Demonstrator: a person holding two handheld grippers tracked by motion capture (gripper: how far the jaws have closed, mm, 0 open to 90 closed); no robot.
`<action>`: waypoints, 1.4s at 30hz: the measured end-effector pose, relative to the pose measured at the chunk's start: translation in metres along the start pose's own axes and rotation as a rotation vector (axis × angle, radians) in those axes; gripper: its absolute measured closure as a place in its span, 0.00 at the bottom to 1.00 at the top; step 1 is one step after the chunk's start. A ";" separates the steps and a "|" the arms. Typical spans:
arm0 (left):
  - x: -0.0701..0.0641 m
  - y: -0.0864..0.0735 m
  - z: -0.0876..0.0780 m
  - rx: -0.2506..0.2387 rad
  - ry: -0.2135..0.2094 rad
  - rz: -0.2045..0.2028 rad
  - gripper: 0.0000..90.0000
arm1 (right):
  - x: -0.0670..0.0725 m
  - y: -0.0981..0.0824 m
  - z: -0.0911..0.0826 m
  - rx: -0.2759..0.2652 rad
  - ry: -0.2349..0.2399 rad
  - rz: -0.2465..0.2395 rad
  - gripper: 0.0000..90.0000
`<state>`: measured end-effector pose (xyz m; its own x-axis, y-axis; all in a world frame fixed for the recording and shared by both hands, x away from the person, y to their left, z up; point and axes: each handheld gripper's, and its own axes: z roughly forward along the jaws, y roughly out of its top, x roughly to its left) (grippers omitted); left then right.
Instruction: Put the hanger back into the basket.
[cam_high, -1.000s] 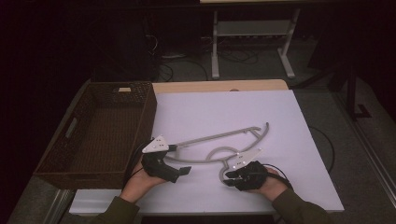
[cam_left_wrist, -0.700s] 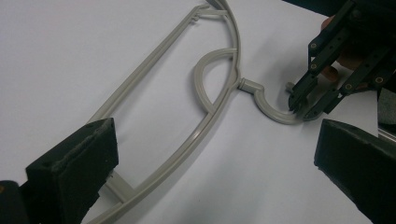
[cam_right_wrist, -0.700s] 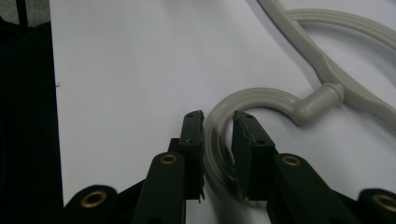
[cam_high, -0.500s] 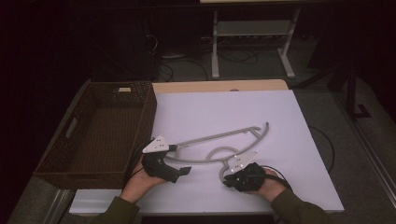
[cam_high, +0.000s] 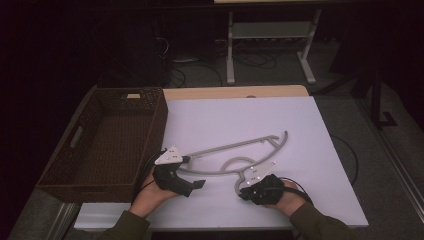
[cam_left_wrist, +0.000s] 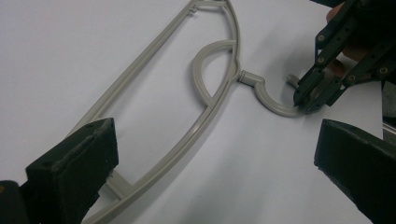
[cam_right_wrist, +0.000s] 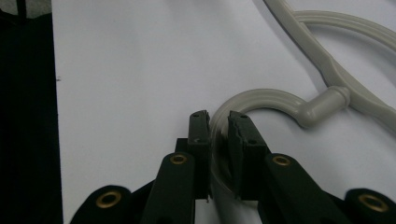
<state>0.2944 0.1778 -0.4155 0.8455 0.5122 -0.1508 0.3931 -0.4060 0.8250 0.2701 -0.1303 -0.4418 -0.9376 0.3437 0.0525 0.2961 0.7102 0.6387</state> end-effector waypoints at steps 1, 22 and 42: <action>0.000 0.000 0.000 0.000 0.000 -0.002 0.00 | -0.001 0.000 -0.001 -0.003 0.004 0.000 0.88; 0.003 0.011 0.026 0.091 -0.084 0.078 0.12 | -0.008 0.009 -0.020 -0.049 0.073 0.032 0.88; 0.011 0.027 0.068 0.233 -0.126 0.194 0.52 | -0.013 0.018 -0.032 -0.072 0.083 -0.018 0.88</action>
<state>0.3388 0.1213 -0.4318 0.9450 0.3168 -0.0811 0.2802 -0.6565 0.7004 0.2819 -0.1416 -0.4064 -0.9555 0.2771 0.1016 0.2677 0.6689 0.6935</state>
